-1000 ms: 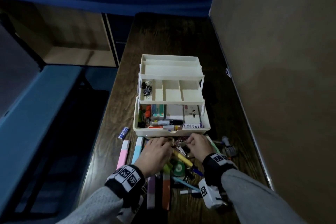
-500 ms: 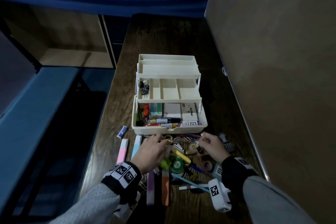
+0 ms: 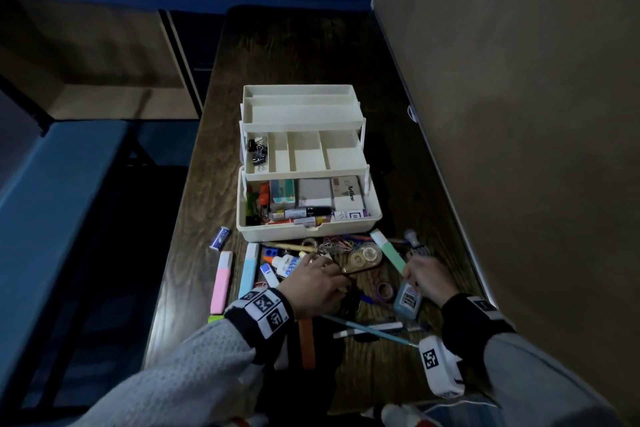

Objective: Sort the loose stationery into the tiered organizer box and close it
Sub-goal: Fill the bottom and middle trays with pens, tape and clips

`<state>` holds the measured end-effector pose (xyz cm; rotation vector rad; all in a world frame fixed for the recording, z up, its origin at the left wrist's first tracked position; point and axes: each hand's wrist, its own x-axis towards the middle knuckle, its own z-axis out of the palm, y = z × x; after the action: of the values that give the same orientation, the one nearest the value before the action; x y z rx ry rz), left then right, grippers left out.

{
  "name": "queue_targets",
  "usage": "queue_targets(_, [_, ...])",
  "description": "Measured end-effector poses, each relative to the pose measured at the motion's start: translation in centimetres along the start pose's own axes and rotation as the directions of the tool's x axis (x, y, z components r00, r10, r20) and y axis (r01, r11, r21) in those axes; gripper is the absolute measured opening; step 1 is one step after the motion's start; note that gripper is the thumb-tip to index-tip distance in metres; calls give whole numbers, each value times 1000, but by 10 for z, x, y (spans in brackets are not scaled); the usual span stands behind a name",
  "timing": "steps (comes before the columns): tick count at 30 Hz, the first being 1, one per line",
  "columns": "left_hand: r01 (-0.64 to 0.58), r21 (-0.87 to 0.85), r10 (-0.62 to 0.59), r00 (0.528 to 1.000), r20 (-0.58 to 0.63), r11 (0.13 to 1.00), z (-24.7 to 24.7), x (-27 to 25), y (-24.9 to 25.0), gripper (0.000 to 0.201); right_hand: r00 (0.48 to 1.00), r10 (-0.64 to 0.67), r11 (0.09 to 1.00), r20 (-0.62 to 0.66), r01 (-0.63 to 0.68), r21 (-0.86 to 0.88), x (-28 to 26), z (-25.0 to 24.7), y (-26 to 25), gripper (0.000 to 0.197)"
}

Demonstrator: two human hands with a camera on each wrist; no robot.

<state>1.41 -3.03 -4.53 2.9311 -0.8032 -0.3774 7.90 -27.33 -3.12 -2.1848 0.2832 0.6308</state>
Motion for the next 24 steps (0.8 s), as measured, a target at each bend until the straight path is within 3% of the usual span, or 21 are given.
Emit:
queue_targets(6, [3,-33,-4,1000,-24,999,1,-2,0,39,993,-120,947,21,120,-298,-5,-3,5,12])
queue_targets(11, [11,-57,-14,998,-62,998,3,-6,1,36,973,-216,890,-83,161,-427,2,1,-6,25])
queue_targets(15, [93,-125,-108,987,-123,988,-1,-8,-1,29,967,-256,648,-6,168,-743,18,3,-18,31])
queue_targets(19, [150,-150,-177,967,-185,977,-5,-13,-6,24,948,-305,468,85,227,-854,27,7,-24,24])
queue_targets(22, [120,-136,-145,969,-199,984,-7,-14,-1,22,952,-294,444,90,219,-869,31,8,-27,24])
queue_targets(24, [57,-136,-84,975,-207,989,-7,-11,8,19,949,-312,509,48,210,-835,30,6,-29,19])
